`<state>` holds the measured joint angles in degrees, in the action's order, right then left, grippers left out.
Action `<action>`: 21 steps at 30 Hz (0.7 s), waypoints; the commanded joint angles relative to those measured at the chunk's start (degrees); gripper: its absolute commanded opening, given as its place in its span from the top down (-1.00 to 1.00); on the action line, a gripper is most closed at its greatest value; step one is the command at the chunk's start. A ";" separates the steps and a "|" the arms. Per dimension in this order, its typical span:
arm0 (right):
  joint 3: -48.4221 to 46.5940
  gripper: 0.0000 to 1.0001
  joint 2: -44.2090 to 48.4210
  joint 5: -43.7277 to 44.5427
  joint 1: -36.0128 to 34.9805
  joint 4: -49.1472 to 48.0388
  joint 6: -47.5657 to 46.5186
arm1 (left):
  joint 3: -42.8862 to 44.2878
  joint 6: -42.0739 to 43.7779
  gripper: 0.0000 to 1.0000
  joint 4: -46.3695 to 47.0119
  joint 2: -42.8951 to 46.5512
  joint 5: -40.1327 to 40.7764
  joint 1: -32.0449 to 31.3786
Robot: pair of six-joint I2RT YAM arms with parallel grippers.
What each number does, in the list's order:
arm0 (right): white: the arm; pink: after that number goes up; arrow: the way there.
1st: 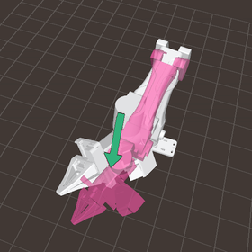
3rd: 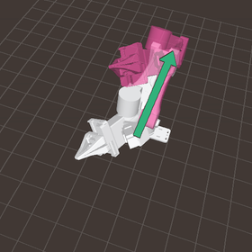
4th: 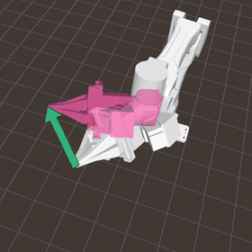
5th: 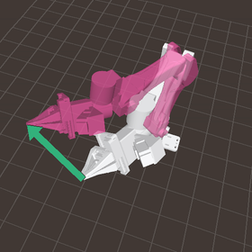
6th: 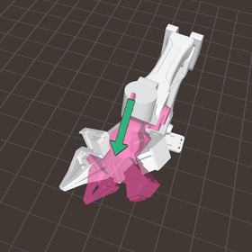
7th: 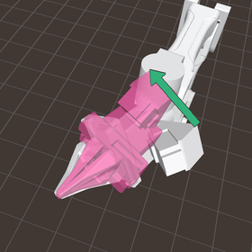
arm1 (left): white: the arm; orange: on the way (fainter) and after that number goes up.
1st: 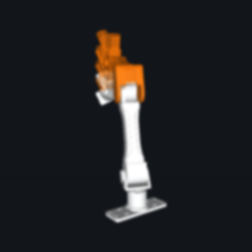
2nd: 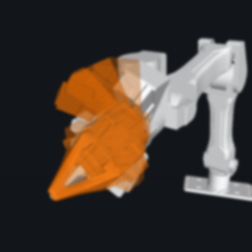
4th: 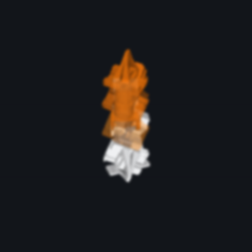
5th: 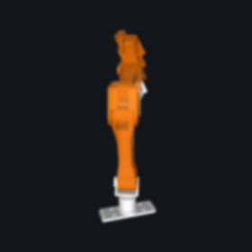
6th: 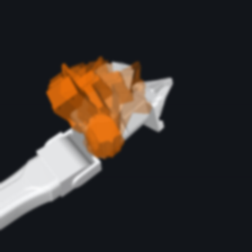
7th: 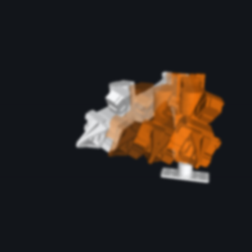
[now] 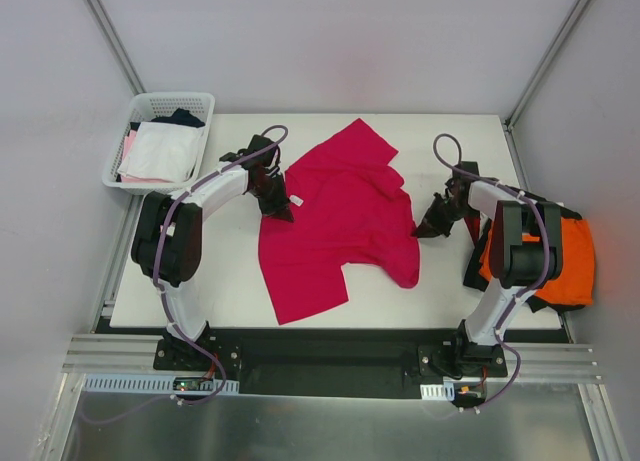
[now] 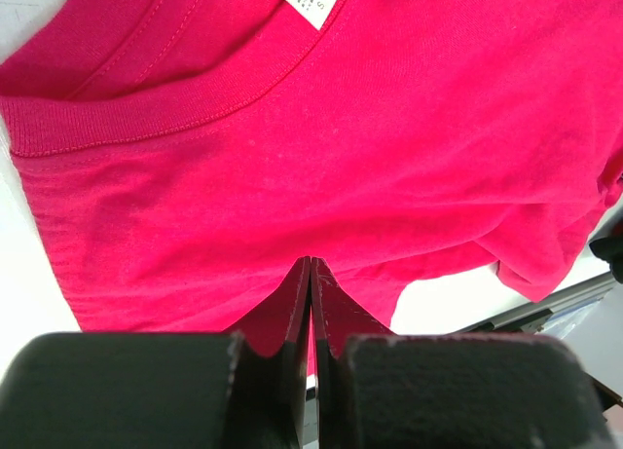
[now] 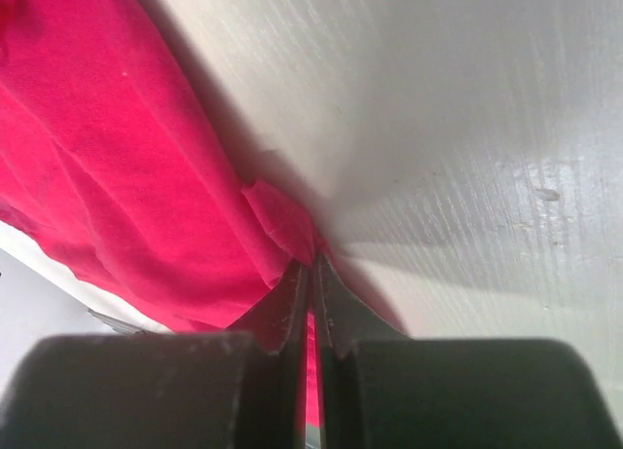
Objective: Fold and stack the t-shirts
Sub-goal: Flatten the tshirt out
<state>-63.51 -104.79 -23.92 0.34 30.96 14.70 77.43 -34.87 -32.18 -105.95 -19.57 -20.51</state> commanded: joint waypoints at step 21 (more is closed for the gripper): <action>-22.62 0.98 9.61 5.64 -0.08 22.12 -3.27 | 2.82 -0.55 1.00 0.89 -1.80 -3.02 0.30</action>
<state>-82.85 -98.26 -19.79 0.34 46.87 12.67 78.61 -34.98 -31.88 -107.68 -21.06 -20.51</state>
